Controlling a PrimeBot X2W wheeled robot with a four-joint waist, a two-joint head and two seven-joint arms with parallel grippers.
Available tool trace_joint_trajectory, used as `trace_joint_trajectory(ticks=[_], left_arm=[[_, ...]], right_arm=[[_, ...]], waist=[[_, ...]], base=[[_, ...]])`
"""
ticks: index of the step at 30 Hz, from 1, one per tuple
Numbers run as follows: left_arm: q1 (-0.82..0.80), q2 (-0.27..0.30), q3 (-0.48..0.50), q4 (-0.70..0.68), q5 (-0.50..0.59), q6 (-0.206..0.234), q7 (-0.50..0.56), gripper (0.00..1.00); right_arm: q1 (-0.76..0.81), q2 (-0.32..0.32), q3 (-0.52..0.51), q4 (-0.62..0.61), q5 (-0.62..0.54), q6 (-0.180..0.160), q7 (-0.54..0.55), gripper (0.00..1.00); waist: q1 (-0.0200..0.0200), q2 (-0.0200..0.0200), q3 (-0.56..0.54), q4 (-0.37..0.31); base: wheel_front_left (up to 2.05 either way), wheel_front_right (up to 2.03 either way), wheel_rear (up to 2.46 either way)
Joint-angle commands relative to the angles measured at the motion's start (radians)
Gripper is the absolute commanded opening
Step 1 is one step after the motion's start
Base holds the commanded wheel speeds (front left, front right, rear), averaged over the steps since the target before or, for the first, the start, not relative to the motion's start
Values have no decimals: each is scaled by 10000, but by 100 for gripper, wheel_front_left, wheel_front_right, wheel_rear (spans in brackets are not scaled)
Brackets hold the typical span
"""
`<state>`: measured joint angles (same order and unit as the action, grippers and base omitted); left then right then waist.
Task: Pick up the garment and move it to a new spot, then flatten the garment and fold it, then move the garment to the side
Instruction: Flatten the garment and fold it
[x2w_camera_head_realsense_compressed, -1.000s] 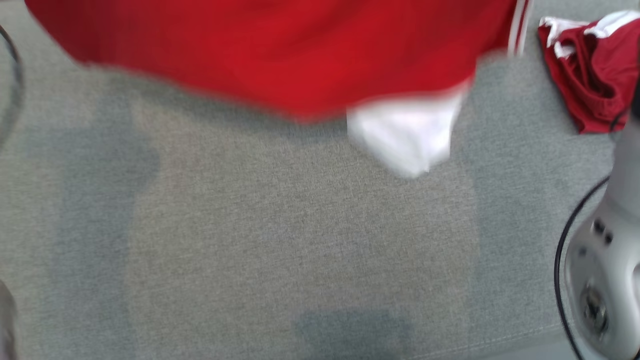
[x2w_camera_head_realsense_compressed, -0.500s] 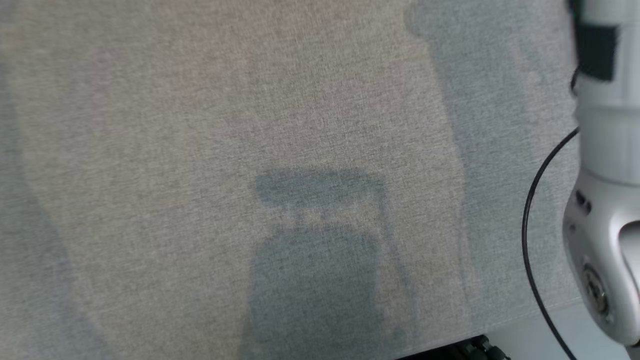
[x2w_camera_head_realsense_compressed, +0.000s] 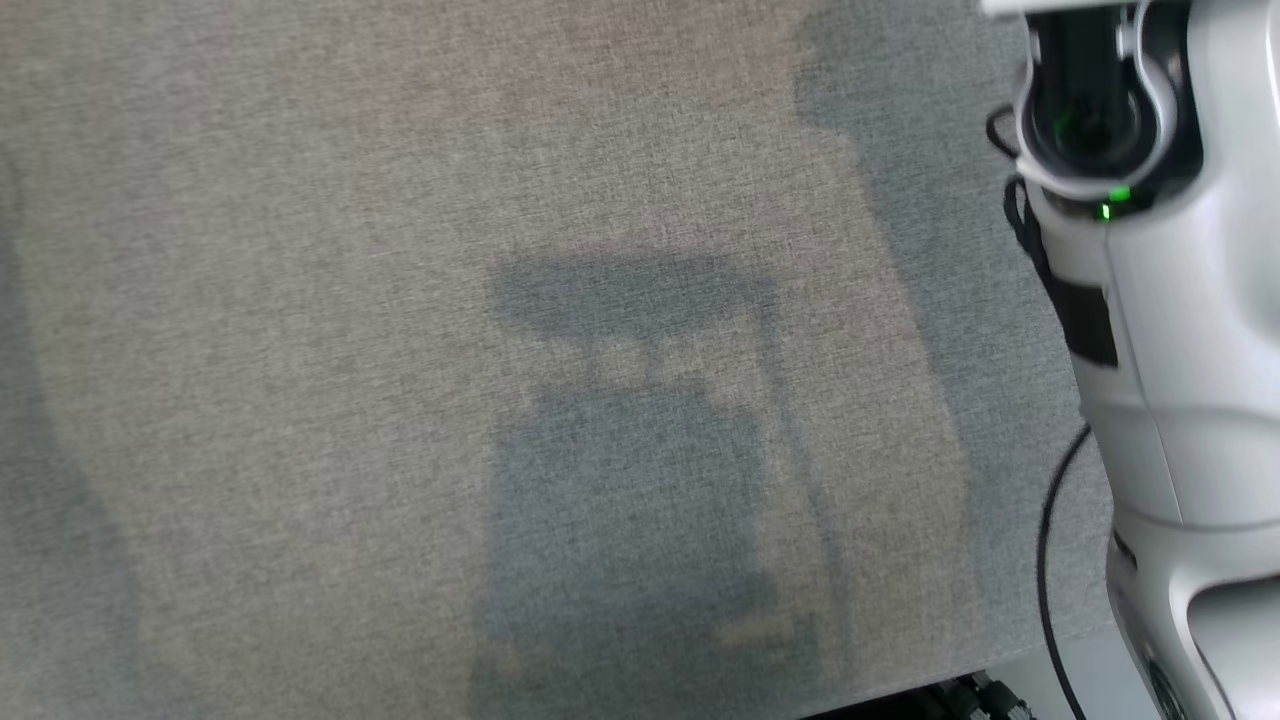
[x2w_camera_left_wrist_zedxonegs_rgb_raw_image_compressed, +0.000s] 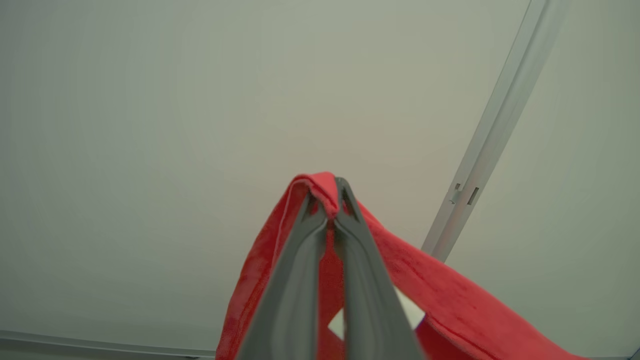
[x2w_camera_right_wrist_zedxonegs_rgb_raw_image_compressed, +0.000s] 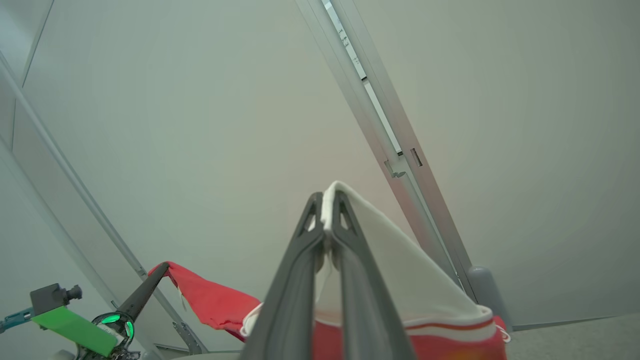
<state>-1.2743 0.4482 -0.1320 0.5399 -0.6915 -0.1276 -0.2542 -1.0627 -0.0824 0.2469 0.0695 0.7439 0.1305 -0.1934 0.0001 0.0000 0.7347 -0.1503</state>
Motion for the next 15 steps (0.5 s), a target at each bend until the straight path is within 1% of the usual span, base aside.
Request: trace_joint_trajectory(ticks=[1,4,8,11,15], left_arm=[[539,146,-41,-291,-301,-37,-38,0],[1654,248,-184,-1231,-894,-39,-85,0],[3656,217,9,-2536,-1451,-41,-102,0],[5377,-89,411,-3454,-1529,-41,-113,0],[7716,-561,815,-4391,-1271,-21,-117,0]], right_arm=[[476,-139,12,-244,131,3,58,0],[1489,-429,-91,-806,260,3,119,0],[3156,-696,-301,-1490,553,3,270,0],[4703,-943,-468,-1977,669,3,288,0],[6706,-995,-807,-2473,836,3,283,0]], waist=[[-1,0,-381,251],[-1,0,-813,418],[-1,0,-1504,666],[-1,0,-2123,890],[-1,0,-2904,1075]], base=[[0,0,0],[0,0,0],[0,0,0],[0,0,0],[0,0,0]])
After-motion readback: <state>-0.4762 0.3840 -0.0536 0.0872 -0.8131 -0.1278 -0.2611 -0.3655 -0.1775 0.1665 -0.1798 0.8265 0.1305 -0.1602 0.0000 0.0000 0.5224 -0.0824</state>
